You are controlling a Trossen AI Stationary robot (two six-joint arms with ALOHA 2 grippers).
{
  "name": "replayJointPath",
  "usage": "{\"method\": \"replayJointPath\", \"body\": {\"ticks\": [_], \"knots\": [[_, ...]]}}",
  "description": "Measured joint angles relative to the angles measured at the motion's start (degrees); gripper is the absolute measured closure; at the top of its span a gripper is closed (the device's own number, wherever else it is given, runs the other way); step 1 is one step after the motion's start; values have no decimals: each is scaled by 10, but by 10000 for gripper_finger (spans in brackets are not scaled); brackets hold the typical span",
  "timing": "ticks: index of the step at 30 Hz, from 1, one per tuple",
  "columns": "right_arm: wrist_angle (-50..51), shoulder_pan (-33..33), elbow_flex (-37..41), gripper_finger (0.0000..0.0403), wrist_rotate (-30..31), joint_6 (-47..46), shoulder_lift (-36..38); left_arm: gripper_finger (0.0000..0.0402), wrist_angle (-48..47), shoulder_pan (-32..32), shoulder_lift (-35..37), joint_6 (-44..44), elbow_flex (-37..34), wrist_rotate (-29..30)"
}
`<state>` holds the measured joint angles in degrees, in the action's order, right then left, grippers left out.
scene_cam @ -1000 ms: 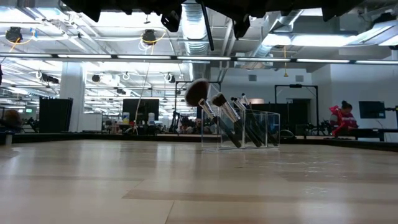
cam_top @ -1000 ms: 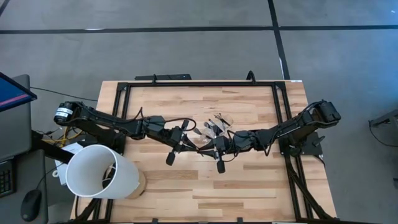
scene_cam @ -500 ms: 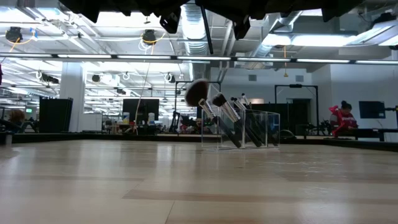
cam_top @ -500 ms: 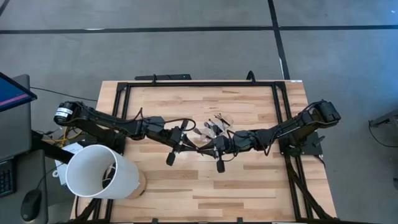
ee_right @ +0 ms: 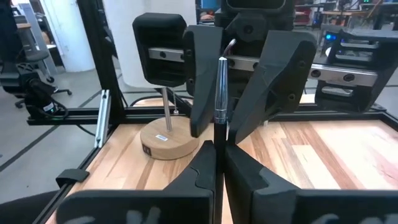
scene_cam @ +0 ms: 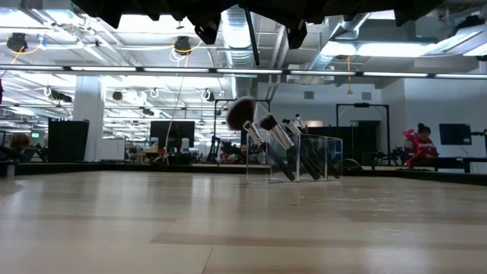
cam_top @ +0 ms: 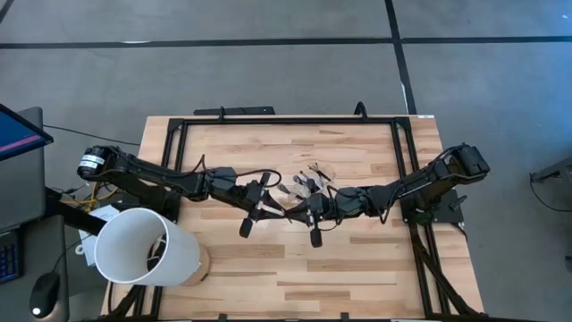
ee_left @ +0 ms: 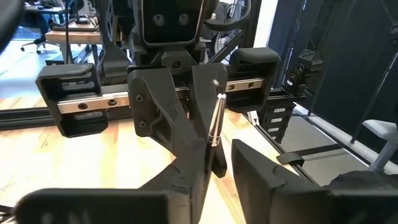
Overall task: Put items in baskets/containers
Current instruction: Put the black liner brush into the transparent organizer
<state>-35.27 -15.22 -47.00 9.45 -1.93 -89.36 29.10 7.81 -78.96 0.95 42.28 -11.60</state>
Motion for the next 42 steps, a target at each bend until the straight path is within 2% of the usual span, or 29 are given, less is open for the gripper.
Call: {"method": "replayJointPath", "body": {"ticks": [10, 19, 23, 27, 35, 39, 42], "knots": [[4, 0, 0, 392, 0, 0, 1, 278, -12, -1, 24, 0, -1, 15], [5, 0, 0, 389, 0, 4, 2, 279, -46, 1, 77, 1, -11, 17], [5, 0, 0, 390, 2, 4, 2, 285, -49, -1, 95, 2, -33, 62], [20, -1, 0, 397, 36, 9, 2, 289, -46, -5, 111, 3, -44, 104], [27, 0, 0, 383, 85, 9, 2, 291, -43, -5, 114, 3, -49, 103], [29, 0, 0, 391, 119, 9, 2, 291, -44, -2, 114, 1, -49, 103], [35, 0, 0, 398, 120, 9, 2, 289, -44, -2, 114, 1, -49, 103]]}}
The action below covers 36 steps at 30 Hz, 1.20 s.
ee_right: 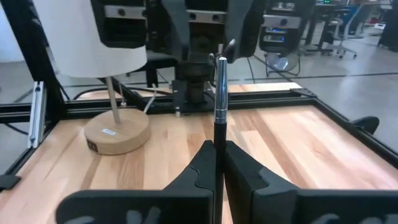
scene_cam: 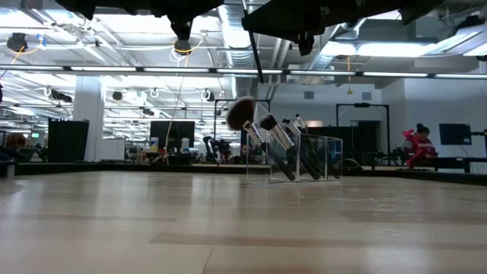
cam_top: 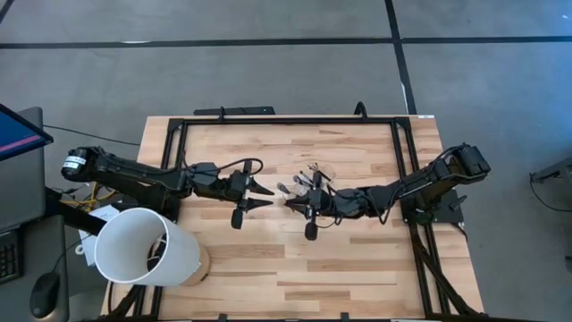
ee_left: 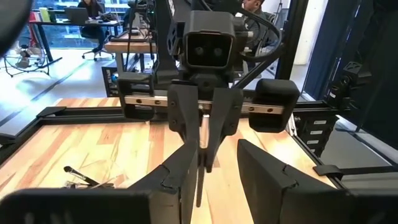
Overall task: Put items in baskets/containers
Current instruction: Put the black liner brush into the transparent organizer
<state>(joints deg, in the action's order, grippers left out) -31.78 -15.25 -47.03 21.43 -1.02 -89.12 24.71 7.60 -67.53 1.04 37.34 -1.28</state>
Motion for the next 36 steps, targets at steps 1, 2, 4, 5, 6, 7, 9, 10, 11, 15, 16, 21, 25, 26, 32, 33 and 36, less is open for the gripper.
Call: {"method": "replayJointPath", "body": {"ticks": [1, 2, 4, 5, 6, 7, 9, 10, 11, 15, 16, 21, 25, 26, 32, 33, 36], "knots": [[1, 0, 0, 397, 1, 0, 0, 289, 0, 0, 0, 0, 0, 0], [3, 0, 0, 395, 5, 0, 0, 289, 0, 0, 0, 0, 0, 0], [10, -1, 0, 389, 19, 0, 0, 289, 0, 0, 0, 0, 0, 0], [15, -1, 0, 387, 28, 0, 0, 289, 0, -2, 0, 1, 0, 0], [18, 0, 0, 385, 34, 0, 0, 289, 0, -4, 0, 1, 0, 0], [19, 0, 0, 384, 40, 0, 0, 289, 0, -6, 0, 2, 0, 0], [19, 0, 0, 387, 42, 5, 0, 289, 1, -11, 0, 2, 0, 0], [19, 0, 0, 391, 42, 8, 0, 289, 1, -12, 0, 2, 0, 1], [20, 0, 0, 394, 42, 11, 0, 289, 1, -13, 0, 1, 0, 1], [22, 4, 0, 395, 41, 15, 0, 289, 2, -12, 0, -4, -5, 0], [22, 6, 0, 392, 41, 14, 0, 289, 2, -12, 0, -9, -8, 0], [20, 20, 0, 384, 10, 10, 0, 289, 14, -12, 0, -28, -23, 15], [13, 28, 0, 396, -5, 11, 0, 289, 28, -12, 0, -40, -27, 17], [14, 31, 0, 397, -5, 14, 0, 289, 28, -12, 0, -42, -27, 17], [12, 61, 0, 386, -15, 12, 0, 289, 29, -2, -3, -50, -27, 18], [10, 68, 0, 385, -29, 9, 0, 289, 30, 1, -4, -50, -27, 19], [-3, 81, 0, 387, -62, 6, -1, 289, 38, 13, -11, -50, -30, 38]]}}
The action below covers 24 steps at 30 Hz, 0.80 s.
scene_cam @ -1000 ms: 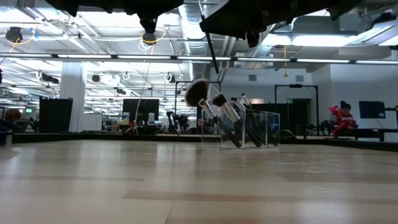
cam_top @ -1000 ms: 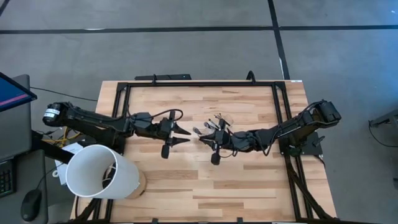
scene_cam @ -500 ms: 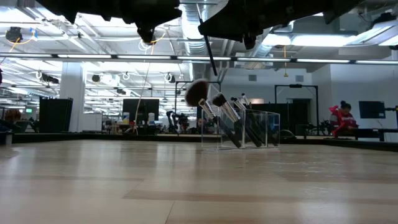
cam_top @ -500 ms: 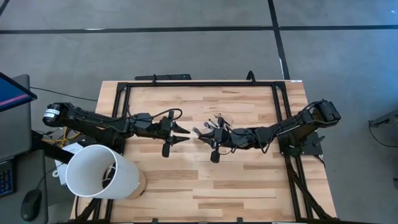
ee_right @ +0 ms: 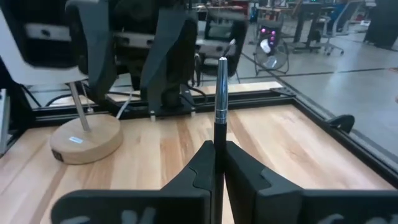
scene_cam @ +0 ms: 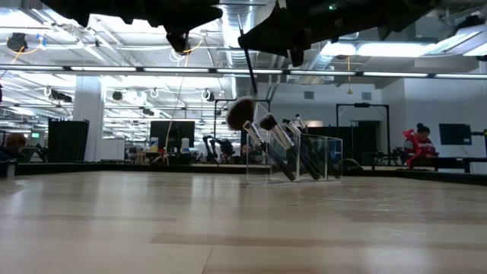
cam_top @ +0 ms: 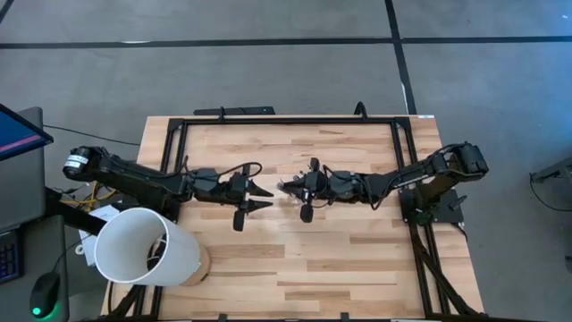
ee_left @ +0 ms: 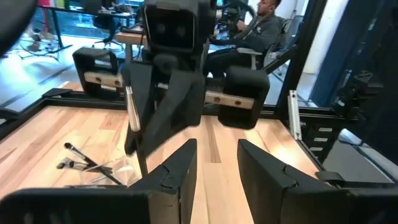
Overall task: Put items in baskets/containers
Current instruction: Put the black liner brush into the transparent organizer
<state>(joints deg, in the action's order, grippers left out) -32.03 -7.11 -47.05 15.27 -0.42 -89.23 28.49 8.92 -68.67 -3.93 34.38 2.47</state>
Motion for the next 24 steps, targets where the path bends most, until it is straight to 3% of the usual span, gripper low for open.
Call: {"method": "replayJointPath", "body": {"ticks": [14, 24], "knots": [[-10, 29, 17, 391, -2, 18, 10, 289, 237, 19, -1, 0, -109, 26], [-9, 50, 101, 392, 8, 15, 136, 289, 238, 27, 0, -40, -117, 25]]}}
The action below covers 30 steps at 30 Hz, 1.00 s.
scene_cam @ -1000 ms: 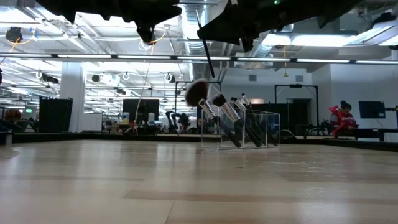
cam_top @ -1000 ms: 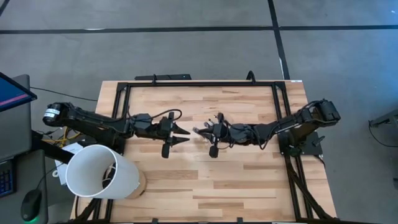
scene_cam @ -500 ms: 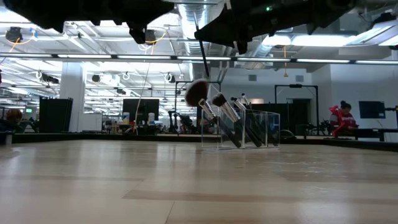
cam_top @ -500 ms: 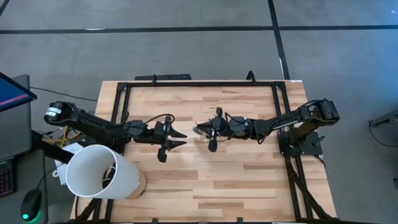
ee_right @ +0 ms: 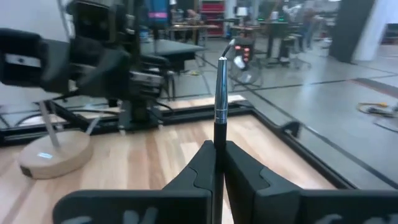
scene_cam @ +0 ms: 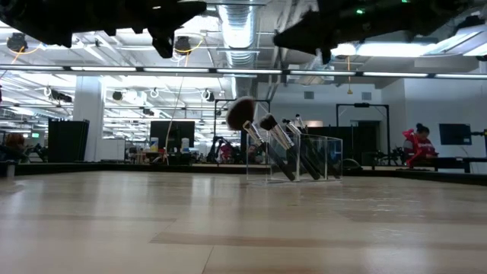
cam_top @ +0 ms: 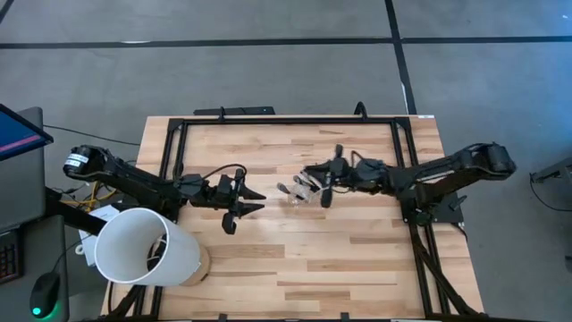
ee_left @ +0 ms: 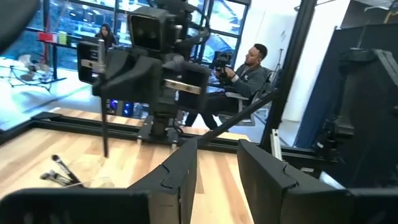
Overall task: Put items in baskets/containers
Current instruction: Put the black liner brush into the transparent organizer
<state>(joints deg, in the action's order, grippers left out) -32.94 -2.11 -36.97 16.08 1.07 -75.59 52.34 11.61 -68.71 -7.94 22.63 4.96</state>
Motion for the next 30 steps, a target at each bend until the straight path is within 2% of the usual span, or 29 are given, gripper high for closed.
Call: {"method": "replayJointPath", "body": {"ticks": [4, 9, 19, 30], "knots": [[-1, 7, 55, 395, 32, -2, 52, 289, 0, 13, 0, -1, 0, 0], [-11, 40, 108, 395, 36, -28, 84, 289, 0, 20, 0, -1, 0, 20], [-102, 101, 188, 394, 32, -82, 69, 289, -1, 31, 0, -3, 0, 21], [-91, 109, 214, 393, 33, -102, 69, 289, -1, 22, 0, 1, 0, 24]]}}
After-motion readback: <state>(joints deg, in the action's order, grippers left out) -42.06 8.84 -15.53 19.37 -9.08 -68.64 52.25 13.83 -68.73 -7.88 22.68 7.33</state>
